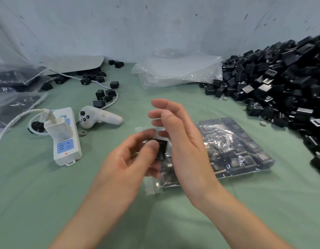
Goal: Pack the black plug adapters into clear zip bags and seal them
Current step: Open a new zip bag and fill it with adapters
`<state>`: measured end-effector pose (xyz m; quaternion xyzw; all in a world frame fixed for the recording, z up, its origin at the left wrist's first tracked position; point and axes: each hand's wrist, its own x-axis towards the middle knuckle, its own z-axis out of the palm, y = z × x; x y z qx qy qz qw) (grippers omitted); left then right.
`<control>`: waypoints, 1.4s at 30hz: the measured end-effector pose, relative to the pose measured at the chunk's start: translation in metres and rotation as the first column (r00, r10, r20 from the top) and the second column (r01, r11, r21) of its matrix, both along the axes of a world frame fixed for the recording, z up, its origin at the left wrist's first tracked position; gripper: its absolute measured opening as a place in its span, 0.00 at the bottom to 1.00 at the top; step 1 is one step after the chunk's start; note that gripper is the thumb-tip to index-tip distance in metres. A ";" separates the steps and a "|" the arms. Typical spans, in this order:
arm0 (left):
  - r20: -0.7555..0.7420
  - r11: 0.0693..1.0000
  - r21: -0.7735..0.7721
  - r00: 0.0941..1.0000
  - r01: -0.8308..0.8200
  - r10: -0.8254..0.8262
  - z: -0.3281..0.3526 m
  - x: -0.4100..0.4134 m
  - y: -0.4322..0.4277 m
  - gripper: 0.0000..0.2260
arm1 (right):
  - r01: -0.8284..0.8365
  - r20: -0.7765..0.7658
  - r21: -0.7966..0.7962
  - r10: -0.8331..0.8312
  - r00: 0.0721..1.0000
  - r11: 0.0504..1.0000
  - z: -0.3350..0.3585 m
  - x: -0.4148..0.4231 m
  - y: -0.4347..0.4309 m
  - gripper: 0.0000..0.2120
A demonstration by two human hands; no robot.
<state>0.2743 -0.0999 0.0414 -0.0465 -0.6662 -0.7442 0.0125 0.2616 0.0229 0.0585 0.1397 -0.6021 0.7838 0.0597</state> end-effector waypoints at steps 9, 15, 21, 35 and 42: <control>0.109 0.920 -0.129 0.917 -0.369 0.384 -0.030 -0.018 -0.055 0.05 | 0.276 -0.325 0.679 -0.058 0.944 0.680 -0.019 -0.015 0.022 0.16; 0.173 0.921 -0.114 0.905 -0.372 0.387 -0.031 -0.022 -0.051 0.05 | 0.308 -0.385 0.884 0.175 0.906 0.350 -0.027 -0.015 0.023 0.27; 0.217 0.917 -0.152 0.893 -0.368 0.394 -0.033 -0.023 -0.048 0.06 | 0.343 -0.395 0.914 0.279 0.875 0.218 -0.032 -0.015 0.024 0.30; 0.261 0.959 -0.280 0.957 -0.053 0.129 -0.037 -0.021 -0.044 0.07 | 0.515 -0.544 0.839 0.218 0.810 0.177 -0.039 -0.010 0.012 0.12; 0.226 0.947 -0.180 0.948 0.265 -0.223 -0.021 -0.017 -0.022 0.14 | 0.569 -0.630 0.770 0.199 0.751 0.289 -0.036 -0.010 0.011 0.07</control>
